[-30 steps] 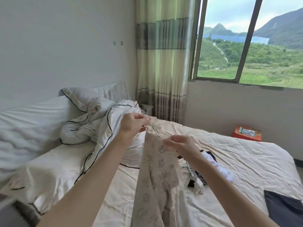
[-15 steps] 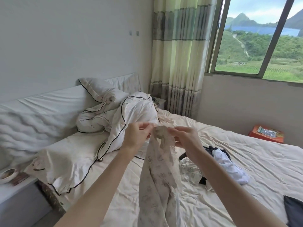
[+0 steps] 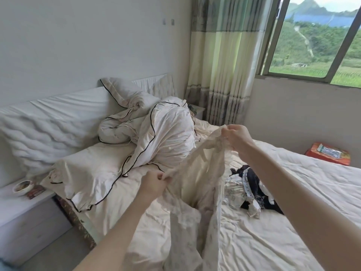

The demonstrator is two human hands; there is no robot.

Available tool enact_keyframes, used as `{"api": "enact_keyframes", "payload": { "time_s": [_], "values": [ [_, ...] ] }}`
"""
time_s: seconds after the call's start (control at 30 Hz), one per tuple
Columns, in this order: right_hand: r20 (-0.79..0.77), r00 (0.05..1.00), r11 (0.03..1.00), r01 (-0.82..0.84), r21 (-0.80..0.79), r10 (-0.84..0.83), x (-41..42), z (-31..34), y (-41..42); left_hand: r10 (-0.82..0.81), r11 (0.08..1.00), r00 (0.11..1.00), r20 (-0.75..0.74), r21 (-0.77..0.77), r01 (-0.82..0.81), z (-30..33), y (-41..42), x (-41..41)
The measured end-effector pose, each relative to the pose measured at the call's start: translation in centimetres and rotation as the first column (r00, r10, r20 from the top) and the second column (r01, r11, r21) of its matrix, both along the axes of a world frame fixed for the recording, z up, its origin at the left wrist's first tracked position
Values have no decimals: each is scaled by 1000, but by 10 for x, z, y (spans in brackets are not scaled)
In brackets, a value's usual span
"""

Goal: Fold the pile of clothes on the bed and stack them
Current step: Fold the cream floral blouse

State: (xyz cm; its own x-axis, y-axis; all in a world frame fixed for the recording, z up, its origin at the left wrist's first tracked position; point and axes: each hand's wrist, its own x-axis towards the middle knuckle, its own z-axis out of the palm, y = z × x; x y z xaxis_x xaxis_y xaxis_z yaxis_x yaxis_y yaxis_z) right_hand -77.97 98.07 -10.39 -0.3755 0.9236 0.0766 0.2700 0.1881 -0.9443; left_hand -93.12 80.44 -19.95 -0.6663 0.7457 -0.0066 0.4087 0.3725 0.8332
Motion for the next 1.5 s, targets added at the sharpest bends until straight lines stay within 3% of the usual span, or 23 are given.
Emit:
{"api": "enact_keyframes", "payload": {
  "time_s": [0.1,0.2,0.27,0.33,0.4,0.57,0.67,0.73,0.87,0.97,1.03,1.1,1.2,1.3,1.33,1.4,1.43,1.5],
  "values": [
    [99,990,993,-98,-59,103,7,-11,7,-20,999,943,331,43,6,17,-5,-27],
    [62,969,952,-223,-210,240,14,-18,12,-109,992,742,661,119,40,30,-7,-48],
    [257,925,959,-259,-115,281,16,-20,12,-140,987,626,767,162,22,35,-9,-59],
    [516,819,948,-314,40,250,17,-24,10,-151,985,566,810,174,13,38,-10,-66],
    [595,768,936,-344,72,236,20,-34,9,-170,984,525,834,171,46,36,-10,-68],
    [406,838,931,-326,-162,364,28,-67,9,-159,987,457,875,158,42,20,-11,-70],
    [85,880,824,-398,-402,467,38,-79,7,-183,981,395,900,196,7,12,-14,-75],
    [6,854,746,-452,-489,521,45,-91,6,-178,979,393,902,202,-18,6,-16,-79],
    [36,872,777,-416,-472,489,48,-115,-2,-187,967,351,918,235,-101,-3,-14,-82],
    [132,864,851,-432,-298,485,51,-119,-7,-180,965,315,932,230,-130,-5,-12,-82],
    [259,849,886,-457,-84,462,55,-120,-9,-157,971,335,929,208,-121,-4,-11,-83],
    [450,822,856,-475,205,349,59,-122,-11,-134,977,371,919,184,-104,-2,-10,-81],
    [569,803,643,-534,549,180,62,-119,-17,-151,982,474,867,187,-28,5,-12,-79],
    [533,834,471,-531,705,143,62,-113,-12,-254,967,627,737,199,158,16,-20,-80],
    [526,836,479,-530,700,156,60,-107,-9,-251,968,712,656,171,184,17,-20,-81],
    [505,849,588,-491,643,157,54,-94,1,-211,977,907,364,56,205,22,-20,-76],
    [493,860,652,-451,609,134,50,-87,7,-228,972,960,165,-15,233,25,-19,-73],
    [440,894,736,-352,578,82,42,-68,19,-271,961,948,-169,-113,254,32,-13,-66]
  ]
}}
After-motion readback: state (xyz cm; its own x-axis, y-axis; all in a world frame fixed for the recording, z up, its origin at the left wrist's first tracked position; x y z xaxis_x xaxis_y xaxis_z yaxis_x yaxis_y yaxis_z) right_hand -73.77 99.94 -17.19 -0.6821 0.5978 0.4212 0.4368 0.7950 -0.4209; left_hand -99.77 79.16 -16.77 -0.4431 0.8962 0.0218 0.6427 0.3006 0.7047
